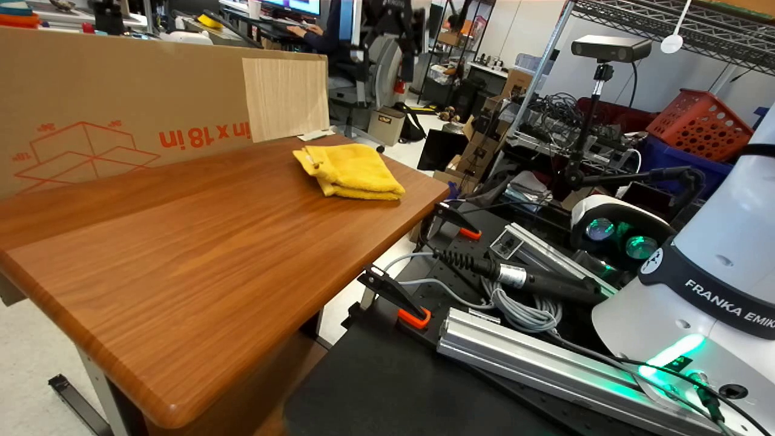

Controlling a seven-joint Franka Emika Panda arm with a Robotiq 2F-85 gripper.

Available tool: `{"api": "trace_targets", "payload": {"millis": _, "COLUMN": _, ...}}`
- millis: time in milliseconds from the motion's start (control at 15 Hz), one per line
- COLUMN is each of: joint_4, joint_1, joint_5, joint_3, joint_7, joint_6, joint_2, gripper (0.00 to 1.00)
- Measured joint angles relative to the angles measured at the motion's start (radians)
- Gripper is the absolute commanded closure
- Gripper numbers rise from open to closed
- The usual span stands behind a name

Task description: Wipe the table with the yellow towel

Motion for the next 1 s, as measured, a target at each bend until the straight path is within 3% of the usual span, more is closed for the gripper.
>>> {"api": "trace_targets", "payload": {"millis": 467, "joint_4": -0.003, "joint_1": -0.026, "joint_5": 0.098, "joint_3": -0.036, "joint_7": 0.008, "joint_6": 0.282, "joint_2": 0.202, "gripper": 0.00}}
{"api": "trace_targets", "payload": {"millis": 733, "joint_4": -0.023, "joint_1": -0.030, "joint_5": 0.145, "joint_3": -0.036, "joint_7": 0.008, "joint_6": 0.498, "joint_2": 0.266, "gripper": 0.00}}
{"api": "trace_targets", "payload": {"millis": 1000, "joint_4": -0.041, "joint_1": -0.030, "joint_5": 0.146, "joint_3": -0.040, "joint_7": 0.008, "joint_6": 0.619, "joint_2": 0.315, "gripper": 0.00}}
